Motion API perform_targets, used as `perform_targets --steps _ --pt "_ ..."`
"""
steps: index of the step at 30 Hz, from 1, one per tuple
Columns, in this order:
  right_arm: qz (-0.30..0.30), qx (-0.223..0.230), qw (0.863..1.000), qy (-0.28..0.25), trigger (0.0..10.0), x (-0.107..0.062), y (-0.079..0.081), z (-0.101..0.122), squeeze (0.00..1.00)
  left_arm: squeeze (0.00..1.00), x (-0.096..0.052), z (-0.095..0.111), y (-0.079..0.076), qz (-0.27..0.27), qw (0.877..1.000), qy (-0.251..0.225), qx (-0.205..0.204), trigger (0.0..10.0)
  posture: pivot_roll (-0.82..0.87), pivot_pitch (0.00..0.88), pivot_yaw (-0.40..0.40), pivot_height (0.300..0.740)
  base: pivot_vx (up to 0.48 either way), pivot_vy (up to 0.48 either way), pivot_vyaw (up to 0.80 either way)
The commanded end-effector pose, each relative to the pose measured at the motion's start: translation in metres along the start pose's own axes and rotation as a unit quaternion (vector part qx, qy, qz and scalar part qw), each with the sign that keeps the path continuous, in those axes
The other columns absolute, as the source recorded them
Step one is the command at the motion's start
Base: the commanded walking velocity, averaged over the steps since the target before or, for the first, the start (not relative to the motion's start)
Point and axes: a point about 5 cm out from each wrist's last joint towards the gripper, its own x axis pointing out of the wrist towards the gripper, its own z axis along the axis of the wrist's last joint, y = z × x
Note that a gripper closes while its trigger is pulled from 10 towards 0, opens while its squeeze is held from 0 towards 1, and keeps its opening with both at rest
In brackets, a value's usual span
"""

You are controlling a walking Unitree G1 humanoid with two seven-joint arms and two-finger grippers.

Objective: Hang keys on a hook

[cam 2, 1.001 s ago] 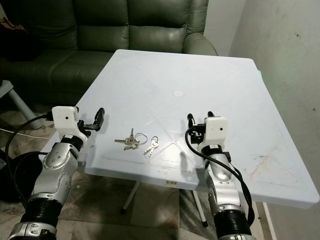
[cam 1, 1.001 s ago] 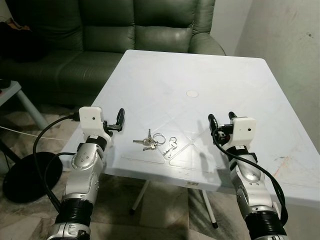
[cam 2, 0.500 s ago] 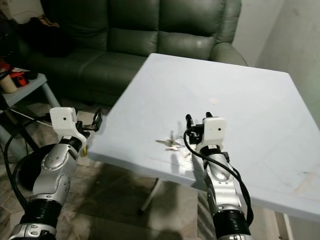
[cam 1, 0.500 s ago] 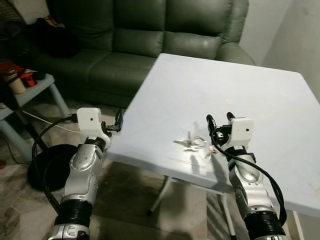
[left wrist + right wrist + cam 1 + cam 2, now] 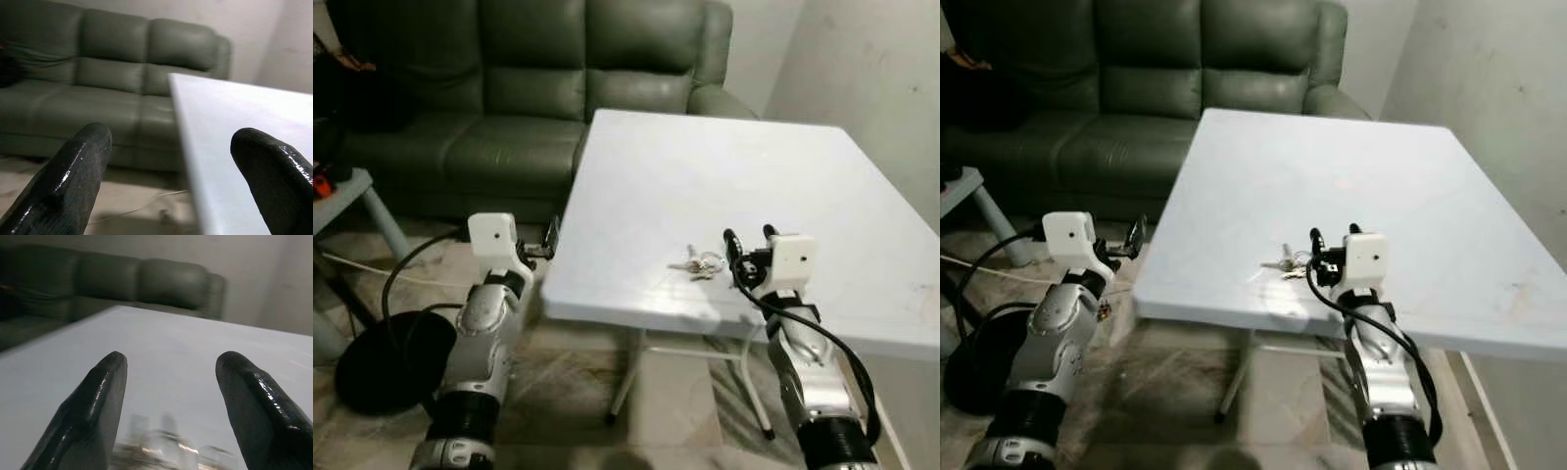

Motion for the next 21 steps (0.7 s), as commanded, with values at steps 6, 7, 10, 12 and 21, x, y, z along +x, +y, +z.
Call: perform_targets --steps 6,7,10,12,21 --pt "-0.005 -0.006 1.000 -0.005 10.0 0.0011 -0.0058 0.0036 0.00 0.00 0.0021 0.0020 -0.0044 0.002 1.000 -0.002 -0.006 10.0 0.03 0.000 -0.028 0.740 0.000 0.000 0.00" --pt "-0.005 -0.006 1.000 -0.005 10.0 0.0010 -0.0058 0.0035 0.00 0.00 0.0021 0.0022 -0.0044 0.002 1.000 -0.003 -0.007 10.0 0.03 0.000 -0.028 0.740 0.000 0.000 0.00" --pt "-0.006 -0.007 1.000 -0.005 10.0 0.0009 -0.0065 0.0038 0.00 0.00 0.0023 0.0026 -0.0044 0.004 1.000 -0.003 -0.009 10.0 0.03 0.000 -0.031 0.740 0.000 0.000 0.00" --pt "-0.007 -0.007 1.000 -0.004 10.0 0.0008 -0.0065 0.0037 0.00 0.00 0.0024 0.0029 -0.0042 0.004 1.000 -0.003 -0.011 10.0 0.03 0.000 -0.033 0.740 0.000 0.000 0.00" --pt "-0.006 -0.010 1.000 0.000 10.0 0.0014 -0.0071 0.0031 0.00 0.00 0.0017 0.0026 -0.0029 0.009 1.000 -0.002 -0.018 10.0 0.03 0.000 -0.039 0.740 0.000 0.000 0.00"
